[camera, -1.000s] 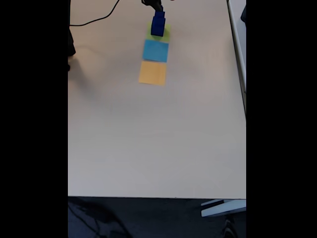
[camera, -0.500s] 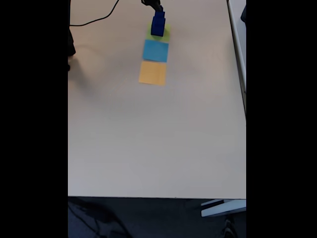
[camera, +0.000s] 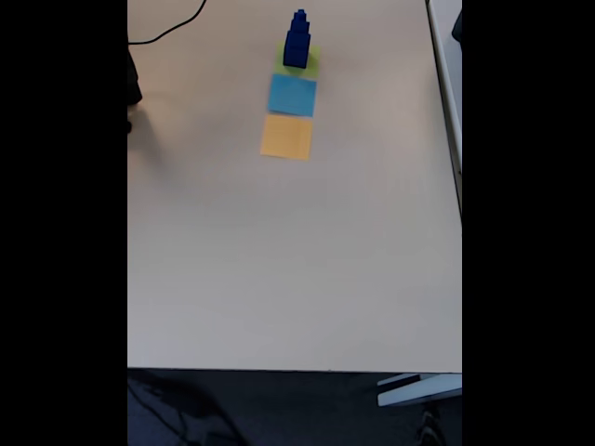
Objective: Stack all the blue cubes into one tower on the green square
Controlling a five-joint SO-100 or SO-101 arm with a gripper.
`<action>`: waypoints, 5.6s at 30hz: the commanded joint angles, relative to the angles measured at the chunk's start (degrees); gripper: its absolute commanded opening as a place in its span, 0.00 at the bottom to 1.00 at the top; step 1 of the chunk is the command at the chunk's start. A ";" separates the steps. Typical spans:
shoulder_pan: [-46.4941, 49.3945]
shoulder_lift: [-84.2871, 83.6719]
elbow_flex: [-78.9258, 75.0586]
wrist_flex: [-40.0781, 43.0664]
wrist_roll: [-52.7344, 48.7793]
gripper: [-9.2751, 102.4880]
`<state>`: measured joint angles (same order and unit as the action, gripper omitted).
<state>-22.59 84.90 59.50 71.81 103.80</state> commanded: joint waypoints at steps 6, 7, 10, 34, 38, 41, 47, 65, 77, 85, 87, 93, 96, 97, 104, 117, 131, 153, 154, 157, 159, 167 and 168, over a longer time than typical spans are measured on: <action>3.34 23.82 8.79 1.93 -5.54 0.18; 3.87 26.19 11.60 1.93 -5.62 0.17; 5.98 30.85 17.23 1.14 -9.05 0.17; 17.23 48.87 59.33 -27.51 -54.32 0.08; 16.79 48.60 61.96 -31.11 -61.52 0.08; 17.31 47.90 62.58 -32.26 -61.79 0.08; 17.67 41.31 58.01 -29.36 -56.69 0.08; 15.64 16.08 22.85 -0.18 -28.48 0.08; 7.91 1.05 -1.67 14.41 -8.88 0.08; 5.54 -5.71 -8.00 16.52 -2.29 0.08; 4.75 -6.77 -8.96 17.14 -0.53 0.08; 2.72 -8.88 -10.55 18.11 3.08 0.08; 1.23 -10.72 -12.39 19.42 5.27 0.08; 0.70 -10.90 -12.39 19.51 6.06 0.08; -0.44 -15.64 -19.07 19.51 8.53 0.08; 1.05 -19.78 -23.82 17.75 7.73 0.08; 1.85 -24.52 -28.92 17.05 6.68 0.08; 4.83 -4.57 -5.36 10.63 -11.43 0.08; 5.10 -2.64 -3.08 9.14 -14.33 0.08; 5.89 3.78 4.57 3.43 -23.91 0.08; 6.50 9.05 10.99 -1.23 -30.50 0.08; 10.11 27.07 35.16 -13.01 -50.62 0.08; 10.55 29.09 38.14 -14.24 -52.73 0.08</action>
<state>-13.36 105.91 91.58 61.44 56.34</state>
